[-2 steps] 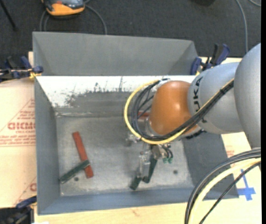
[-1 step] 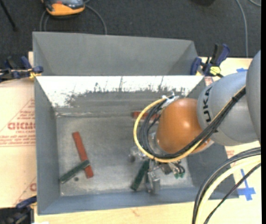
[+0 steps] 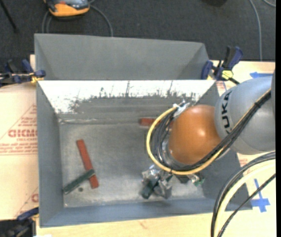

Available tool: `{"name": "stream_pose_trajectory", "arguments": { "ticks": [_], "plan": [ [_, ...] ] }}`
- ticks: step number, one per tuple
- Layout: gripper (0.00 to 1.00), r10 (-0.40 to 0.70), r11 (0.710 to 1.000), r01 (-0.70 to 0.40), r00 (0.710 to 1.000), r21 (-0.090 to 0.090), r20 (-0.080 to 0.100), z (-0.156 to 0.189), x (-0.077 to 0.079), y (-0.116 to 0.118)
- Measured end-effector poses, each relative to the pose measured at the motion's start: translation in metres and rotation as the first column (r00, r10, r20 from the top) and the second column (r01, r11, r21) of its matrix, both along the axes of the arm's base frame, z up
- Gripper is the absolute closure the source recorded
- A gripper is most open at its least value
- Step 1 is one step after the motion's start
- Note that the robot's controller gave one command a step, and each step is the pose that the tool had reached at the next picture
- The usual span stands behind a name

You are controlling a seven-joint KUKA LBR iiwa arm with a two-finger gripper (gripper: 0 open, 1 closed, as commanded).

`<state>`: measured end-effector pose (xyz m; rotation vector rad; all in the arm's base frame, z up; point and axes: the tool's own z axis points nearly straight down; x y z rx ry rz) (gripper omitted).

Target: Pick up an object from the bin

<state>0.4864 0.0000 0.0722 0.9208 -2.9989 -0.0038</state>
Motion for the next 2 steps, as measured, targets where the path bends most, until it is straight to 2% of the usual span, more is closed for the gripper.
{"name": "stream_pose_trajectory", "arguments": {
  "ticks": [1, 2],
  "plan": [
    [1.0, 0.011, 1.0, -0.011, 1.0, 0.0, 0.002, 0.0, 0.004, -0.002],
    [1.0, 0.017, 1.0, -0.017, 1.0, -0.002, 0.019, 0.188, 0.063, -0.014]
  ]
}}
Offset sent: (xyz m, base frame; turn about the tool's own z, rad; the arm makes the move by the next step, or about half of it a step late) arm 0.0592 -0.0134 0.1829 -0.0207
